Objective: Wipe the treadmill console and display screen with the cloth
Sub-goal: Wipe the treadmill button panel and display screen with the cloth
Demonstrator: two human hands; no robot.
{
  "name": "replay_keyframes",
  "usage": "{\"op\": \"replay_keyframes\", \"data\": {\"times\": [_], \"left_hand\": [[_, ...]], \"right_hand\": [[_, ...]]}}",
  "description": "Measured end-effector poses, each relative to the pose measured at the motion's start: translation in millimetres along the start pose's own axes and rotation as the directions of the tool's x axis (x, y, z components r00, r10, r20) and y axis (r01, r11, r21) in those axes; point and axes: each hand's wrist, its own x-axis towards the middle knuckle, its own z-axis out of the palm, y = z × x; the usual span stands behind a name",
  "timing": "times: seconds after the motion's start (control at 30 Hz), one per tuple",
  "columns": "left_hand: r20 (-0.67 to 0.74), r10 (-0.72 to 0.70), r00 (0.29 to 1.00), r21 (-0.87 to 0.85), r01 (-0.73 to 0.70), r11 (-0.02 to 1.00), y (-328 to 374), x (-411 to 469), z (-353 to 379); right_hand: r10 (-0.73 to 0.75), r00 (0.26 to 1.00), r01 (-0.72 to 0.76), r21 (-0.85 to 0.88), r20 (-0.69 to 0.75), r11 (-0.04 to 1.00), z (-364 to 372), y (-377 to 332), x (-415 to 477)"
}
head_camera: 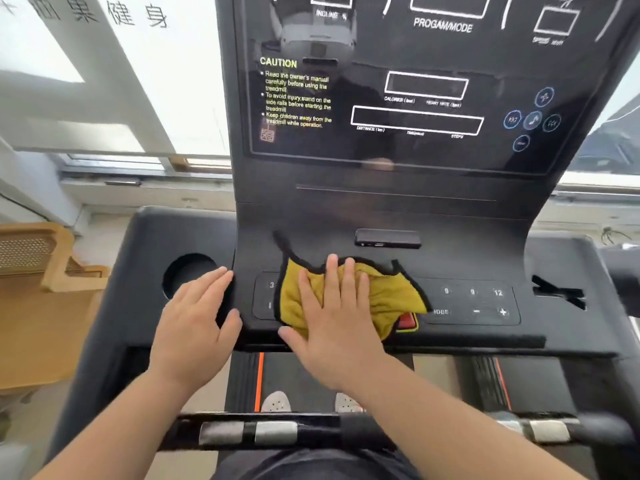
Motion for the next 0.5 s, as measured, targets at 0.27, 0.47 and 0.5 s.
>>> {"op": "replay_keyframes", "data": {"times": [0.27, 0.47, 0.5], "left_hand": [[0.026, 0.054, 0.998, -0.049, -0.052, 0.997, -17, 2, -4], [0.09, 0.089, 0.992, -0.109, -0.079, 0.991, -23, 1, -11], [0.09, 0.088, 0.992, -0.133, -0.076, 0.988, -25, 0, -12]], "right_hand": [[0.282, 0.96, -0.281, -0.037, 0.001, 0.959, -4, 82, -16], [0.132, 0.989, -0.134, -0.026, -0.062, 0.991, -4, 0, 9], [0.008, 0.999, -0.009, -0.025, -0.049, 1.0, -3, -18, 16]]}}
